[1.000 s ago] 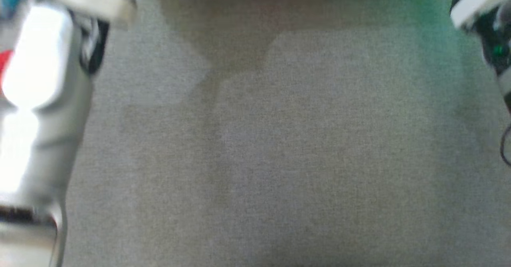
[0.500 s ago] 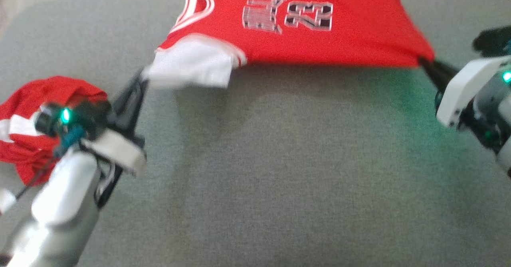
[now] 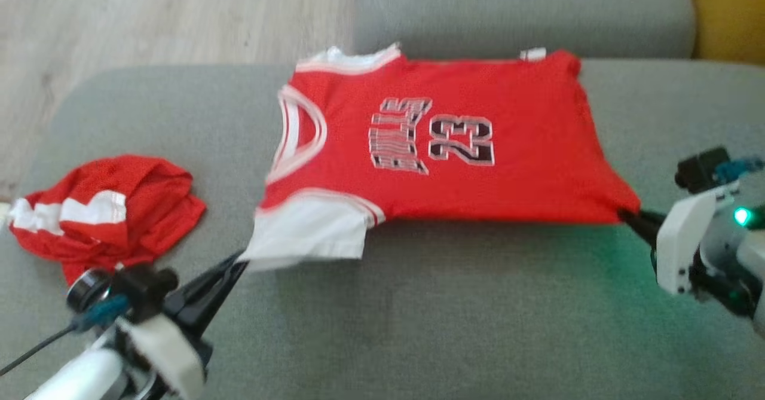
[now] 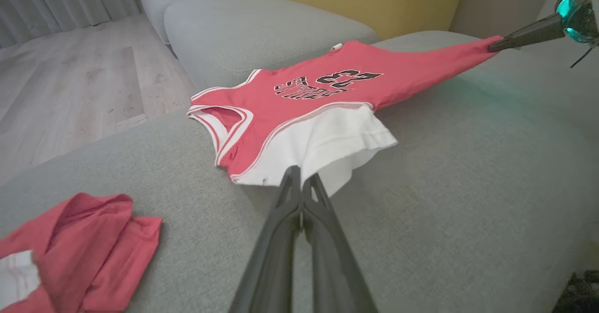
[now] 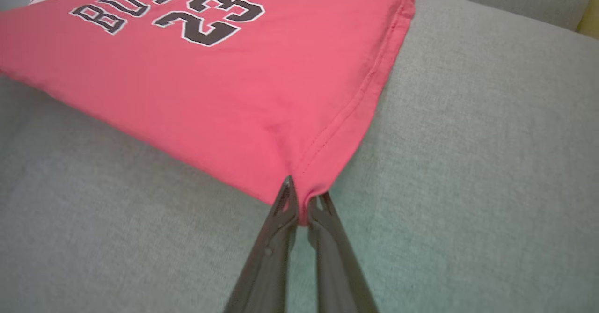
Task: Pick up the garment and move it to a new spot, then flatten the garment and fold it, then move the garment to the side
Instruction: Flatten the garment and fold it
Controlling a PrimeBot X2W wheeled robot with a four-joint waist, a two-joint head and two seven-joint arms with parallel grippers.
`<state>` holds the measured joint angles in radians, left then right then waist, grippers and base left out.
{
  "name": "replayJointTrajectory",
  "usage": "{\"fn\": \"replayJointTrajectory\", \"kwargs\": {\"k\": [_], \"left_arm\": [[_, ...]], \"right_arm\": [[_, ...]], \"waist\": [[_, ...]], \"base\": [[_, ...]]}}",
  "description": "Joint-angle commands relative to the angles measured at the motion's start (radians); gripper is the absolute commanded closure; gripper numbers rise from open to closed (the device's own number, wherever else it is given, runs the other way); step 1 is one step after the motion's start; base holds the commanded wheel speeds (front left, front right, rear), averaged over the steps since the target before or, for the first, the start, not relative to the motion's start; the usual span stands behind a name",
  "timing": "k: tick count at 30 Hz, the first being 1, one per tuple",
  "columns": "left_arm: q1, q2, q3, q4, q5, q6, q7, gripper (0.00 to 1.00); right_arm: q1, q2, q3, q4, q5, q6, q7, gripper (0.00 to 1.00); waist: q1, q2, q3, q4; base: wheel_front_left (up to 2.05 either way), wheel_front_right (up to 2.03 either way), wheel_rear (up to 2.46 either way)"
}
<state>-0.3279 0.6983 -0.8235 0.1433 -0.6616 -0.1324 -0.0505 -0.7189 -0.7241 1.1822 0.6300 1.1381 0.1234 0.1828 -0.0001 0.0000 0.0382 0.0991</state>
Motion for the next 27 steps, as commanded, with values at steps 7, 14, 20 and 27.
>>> {"fn": "replayJointTrajectory", "kwargs": {"k": [7, 14, 20, 27], "left_arm": [[0.093, 0.19, 0.034, -0.229, -0.139, 0.002, 0.077, 1.0], [0.161, 0.263, 0.04, -0.338, -0.213, 0.015, 0.105, 1.0], [0.112, 0.266, 0.054, -0.351, -0.203, 0.021, 0.129, 1.0], [-0.029, 0.224, 0.041, -0.276, -0.162, 0.009, 0.172, 1.0]], "right_arm": [[0.085, -0.107, 0.041, -0.099, 0.054, 0.007, 0.061, 1.0], [0.127, -0.179, 0.047, -0.213, 0.116, 0.007, 0.136, 1.0], [0.098, -0.191, 0.026, -0.244, 0.127, 0.007, 0.183, 1.0], [0.041, -0.142, -0.039, -0.213, 0.211, 0.007, 0.257, 1.0]], "waist": [[0.0001, 0.0, -0.089, 0.004], [0.0001, 0.0, -0.094, -0.015], [0.0001, 0.0, -0.062, -0.036], [0.0001, 0.0, 0.014, -0.061]], "base": [[0.0, 0.0, 0.0], [0.0, 0.0, 0.0], [0.0, 0.0, 0.0], [0.0, 0.0, 0.0]]}}
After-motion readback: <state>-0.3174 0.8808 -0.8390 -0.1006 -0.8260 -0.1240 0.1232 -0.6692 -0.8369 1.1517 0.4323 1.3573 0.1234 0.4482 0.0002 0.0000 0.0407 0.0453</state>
